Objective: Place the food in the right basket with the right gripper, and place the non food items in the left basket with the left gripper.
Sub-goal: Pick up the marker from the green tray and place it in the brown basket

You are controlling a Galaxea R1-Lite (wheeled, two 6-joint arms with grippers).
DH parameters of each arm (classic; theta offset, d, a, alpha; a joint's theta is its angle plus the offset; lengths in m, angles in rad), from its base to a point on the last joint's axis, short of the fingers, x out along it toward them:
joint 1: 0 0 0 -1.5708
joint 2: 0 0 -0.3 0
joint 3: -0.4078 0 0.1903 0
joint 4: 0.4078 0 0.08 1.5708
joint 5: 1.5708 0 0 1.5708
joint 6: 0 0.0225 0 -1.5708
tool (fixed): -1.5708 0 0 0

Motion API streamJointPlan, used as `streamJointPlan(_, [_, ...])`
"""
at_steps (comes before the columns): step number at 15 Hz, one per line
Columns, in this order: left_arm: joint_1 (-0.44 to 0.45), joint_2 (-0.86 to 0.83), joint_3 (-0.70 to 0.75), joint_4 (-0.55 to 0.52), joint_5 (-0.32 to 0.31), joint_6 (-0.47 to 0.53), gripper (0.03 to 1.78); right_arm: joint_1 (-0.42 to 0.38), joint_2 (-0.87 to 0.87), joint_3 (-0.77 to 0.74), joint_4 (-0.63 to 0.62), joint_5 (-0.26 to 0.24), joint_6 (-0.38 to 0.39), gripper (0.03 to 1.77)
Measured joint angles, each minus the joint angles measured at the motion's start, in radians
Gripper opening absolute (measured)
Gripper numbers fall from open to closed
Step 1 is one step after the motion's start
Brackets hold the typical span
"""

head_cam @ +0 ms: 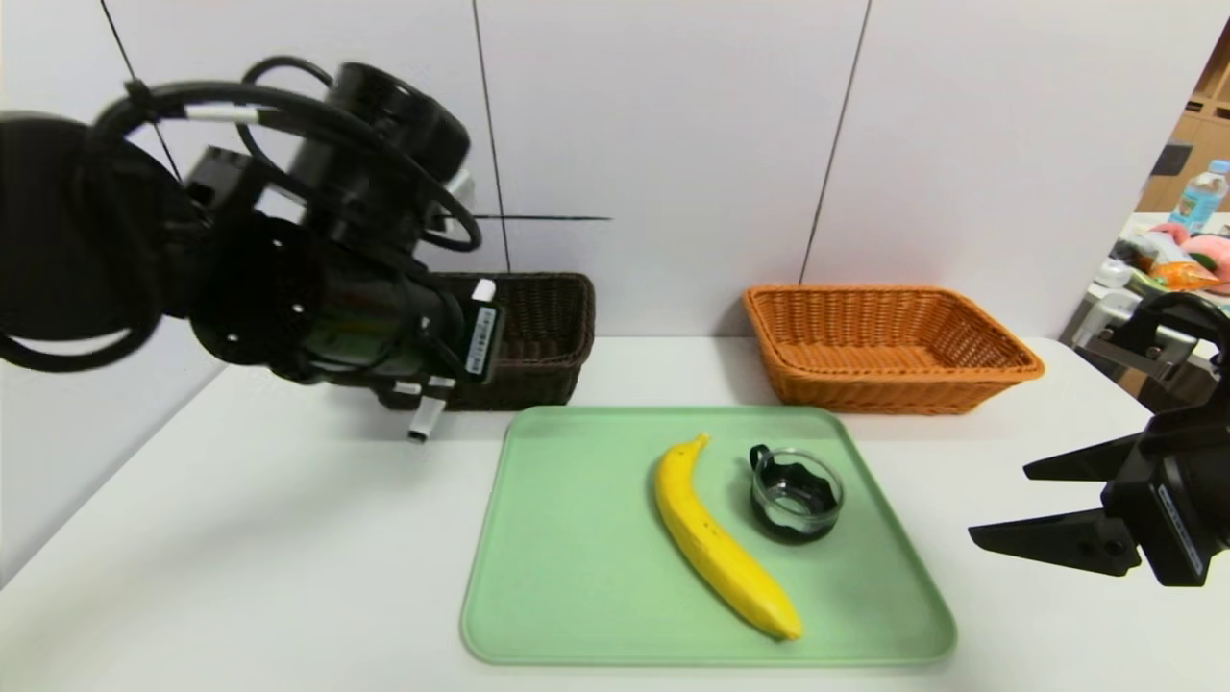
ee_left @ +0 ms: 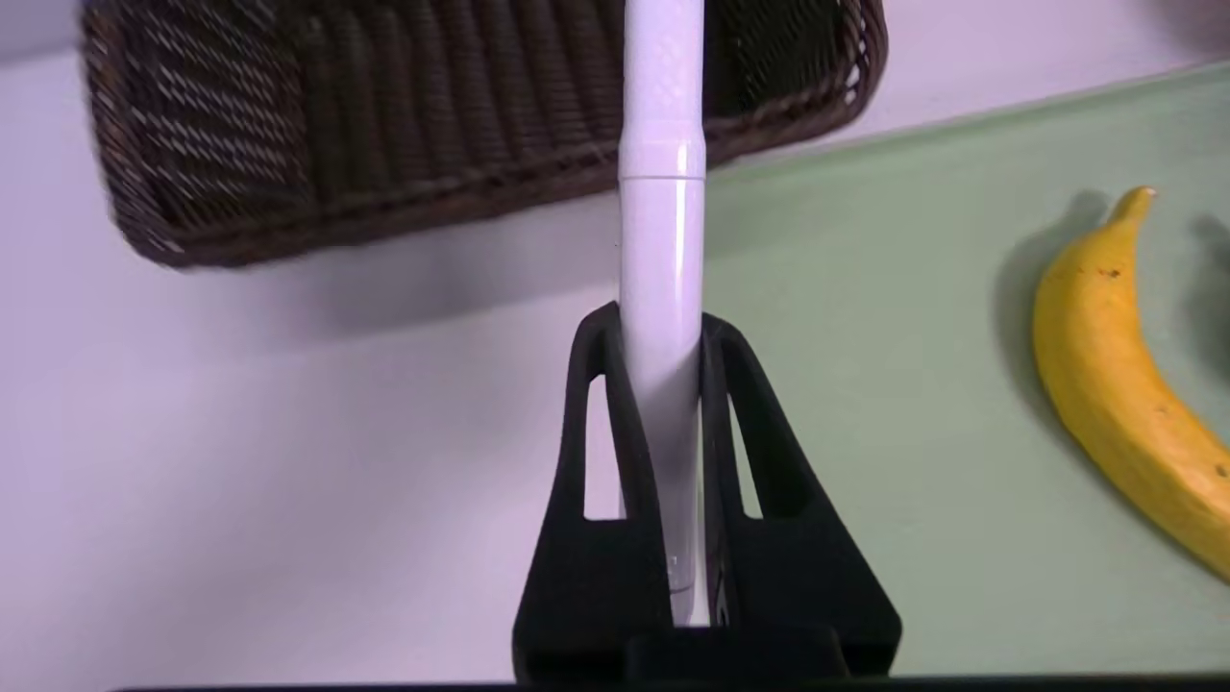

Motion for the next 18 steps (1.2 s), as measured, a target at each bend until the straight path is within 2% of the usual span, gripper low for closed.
streamJointPlan(4, [0.138,-0.016,-0.066,-0.001,-0.240,0.294,0.16,0.000,-0.015,0.014,-0.001,0.000,0.004,1.70])
streamJointPlan(6, [0.202,0.005,-0.087,-0.003,-0.333,0.438,0.16,0.000,-0.025,0.019,-0.001,0.000,0.020,1.70])
streamJointPlan(11, [0.301,0.104,-0.162,-0.026,-0.407,0.742,0.16,0.000,-0.048,0.039,-0.002,0.000,0.027,1.70])
streamJointPlan(15, [0.370,0.186,-0.209,-0.026,-0.537,0.976,0.16,-0.001,-0.062,0.057,-0.001,-0.001,0.027,1.70])
streamJointPlan(18, [0.403,0.266,-0.270,-0.024,-0.553,1.124,0.16,-0.006,-0.072,0.075,-0.002,-0.002,0.028,1.70])
